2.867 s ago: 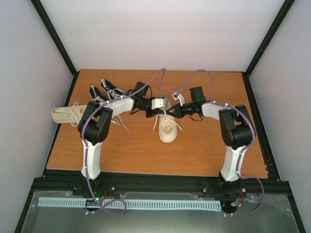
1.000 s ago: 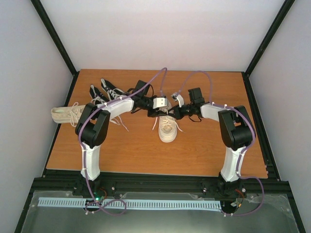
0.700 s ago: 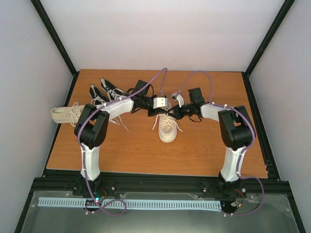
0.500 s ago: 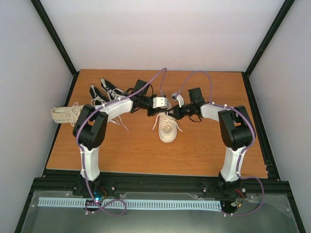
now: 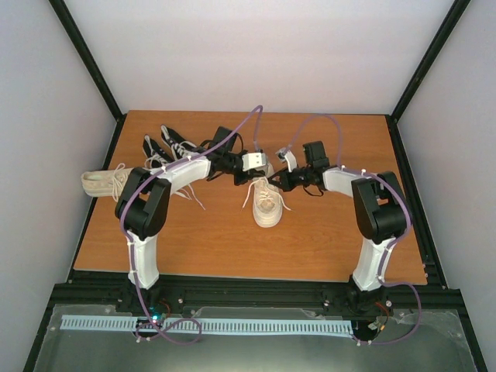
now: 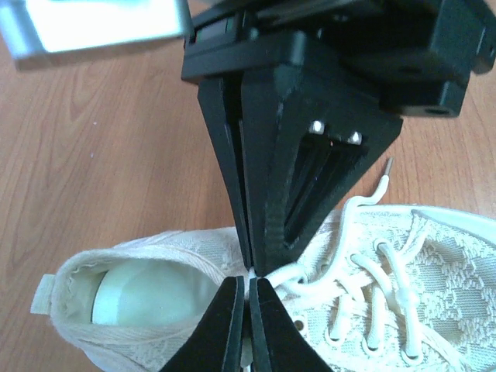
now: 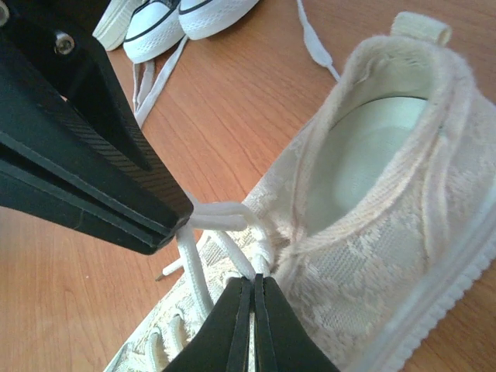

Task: Tie the shoes

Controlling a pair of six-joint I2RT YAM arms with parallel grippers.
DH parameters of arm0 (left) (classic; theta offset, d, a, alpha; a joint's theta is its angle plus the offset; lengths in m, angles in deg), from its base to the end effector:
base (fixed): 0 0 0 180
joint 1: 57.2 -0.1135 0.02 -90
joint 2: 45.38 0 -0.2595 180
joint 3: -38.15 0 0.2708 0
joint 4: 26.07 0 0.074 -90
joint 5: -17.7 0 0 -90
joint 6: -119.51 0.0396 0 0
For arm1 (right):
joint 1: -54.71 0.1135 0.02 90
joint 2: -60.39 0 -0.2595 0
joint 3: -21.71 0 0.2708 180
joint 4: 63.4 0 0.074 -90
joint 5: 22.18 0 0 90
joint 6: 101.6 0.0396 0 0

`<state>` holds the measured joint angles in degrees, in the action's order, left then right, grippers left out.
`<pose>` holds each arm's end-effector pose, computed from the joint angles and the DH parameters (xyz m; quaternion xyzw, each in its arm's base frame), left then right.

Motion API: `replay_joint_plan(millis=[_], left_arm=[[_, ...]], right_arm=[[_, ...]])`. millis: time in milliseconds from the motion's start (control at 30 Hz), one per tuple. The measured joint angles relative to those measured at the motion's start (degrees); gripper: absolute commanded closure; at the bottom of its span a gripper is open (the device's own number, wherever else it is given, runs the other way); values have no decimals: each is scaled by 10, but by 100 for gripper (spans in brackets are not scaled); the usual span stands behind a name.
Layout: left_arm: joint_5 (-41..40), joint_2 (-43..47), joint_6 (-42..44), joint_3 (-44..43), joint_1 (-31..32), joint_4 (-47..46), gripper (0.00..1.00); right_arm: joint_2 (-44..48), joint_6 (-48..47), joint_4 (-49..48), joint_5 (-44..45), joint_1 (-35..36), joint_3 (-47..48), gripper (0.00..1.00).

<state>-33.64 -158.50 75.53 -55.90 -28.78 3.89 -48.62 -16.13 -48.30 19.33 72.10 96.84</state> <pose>0.3810 -0.2343 0.1845 0.6269 0.6338 -0.2559 0.3738 0.3682 0.1464 0.1323 -0.3036 0.8111 0.4180 0.2744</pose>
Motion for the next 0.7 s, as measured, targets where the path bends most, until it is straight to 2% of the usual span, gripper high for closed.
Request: replay_joint_plan(millis=[300, 567, 700], left_arm=[[0, 0, 0, 0, -5, 27, 99], [35, 0, -11, 0, -5, 66, 96], [38, 0, -63, 0, -7, 58, 87]], right_arm=[[37, 25, -18, 36, -6, -39, 97], [41, 40, -22, 40, -10, -53, 97], [41, 45, -24, 41, -11, -53, 97]])
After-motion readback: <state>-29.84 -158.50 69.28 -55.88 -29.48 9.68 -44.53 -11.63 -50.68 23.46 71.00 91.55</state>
